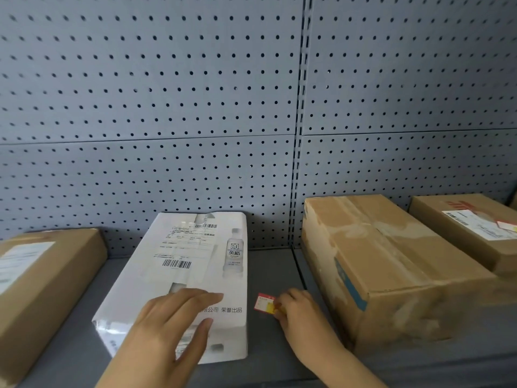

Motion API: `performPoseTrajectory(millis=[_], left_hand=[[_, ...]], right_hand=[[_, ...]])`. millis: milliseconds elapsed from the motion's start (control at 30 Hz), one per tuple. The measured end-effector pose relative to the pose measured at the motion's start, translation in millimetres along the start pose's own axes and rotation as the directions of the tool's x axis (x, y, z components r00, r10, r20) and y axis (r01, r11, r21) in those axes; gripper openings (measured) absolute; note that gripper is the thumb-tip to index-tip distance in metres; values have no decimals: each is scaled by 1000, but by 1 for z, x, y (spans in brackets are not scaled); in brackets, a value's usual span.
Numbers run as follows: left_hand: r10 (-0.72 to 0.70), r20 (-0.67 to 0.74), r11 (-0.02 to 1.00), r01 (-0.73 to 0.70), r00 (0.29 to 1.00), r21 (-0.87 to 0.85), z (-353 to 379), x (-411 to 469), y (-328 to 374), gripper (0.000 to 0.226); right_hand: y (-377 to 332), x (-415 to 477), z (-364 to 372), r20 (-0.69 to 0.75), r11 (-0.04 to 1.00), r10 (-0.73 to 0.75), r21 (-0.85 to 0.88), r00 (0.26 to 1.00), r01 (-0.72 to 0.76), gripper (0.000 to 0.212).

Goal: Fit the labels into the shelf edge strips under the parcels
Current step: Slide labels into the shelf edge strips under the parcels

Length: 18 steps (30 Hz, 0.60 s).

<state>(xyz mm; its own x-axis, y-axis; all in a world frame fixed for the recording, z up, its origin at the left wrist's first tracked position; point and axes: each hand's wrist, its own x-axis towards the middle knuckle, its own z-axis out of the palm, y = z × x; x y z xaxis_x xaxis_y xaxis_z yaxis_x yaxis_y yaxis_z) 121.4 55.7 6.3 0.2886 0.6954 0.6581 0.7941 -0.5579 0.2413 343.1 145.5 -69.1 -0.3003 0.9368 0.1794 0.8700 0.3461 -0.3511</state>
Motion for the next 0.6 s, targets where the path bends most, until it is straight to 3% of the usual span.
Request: performPoseTrajectory(millis=[100,233,400,500,600], left_hand=[[-31,-14,999,32,999,20,-9,-12,6,32],[-84,-17,995,85,996,56,-20,-33,16,32],[-119,-6,987,119,993,108,-29,-65,30,24],[-146,11,983,143,989,116,-32,-86,30,23],[-151,41,984,146,988,97,-34,-103,22,21]], right_hand=[[-2,5,0,25,1000,14,0,1000,-14,17],[6,15,-4,115,985,142,80,983,-151,25],[0,29,-19,392,961,249,17,886,-277,48],[-5,30,-24,454,949,290,-26,843,-313,50],[-7,25,-28,456,930,310,36,834,-365,52]])
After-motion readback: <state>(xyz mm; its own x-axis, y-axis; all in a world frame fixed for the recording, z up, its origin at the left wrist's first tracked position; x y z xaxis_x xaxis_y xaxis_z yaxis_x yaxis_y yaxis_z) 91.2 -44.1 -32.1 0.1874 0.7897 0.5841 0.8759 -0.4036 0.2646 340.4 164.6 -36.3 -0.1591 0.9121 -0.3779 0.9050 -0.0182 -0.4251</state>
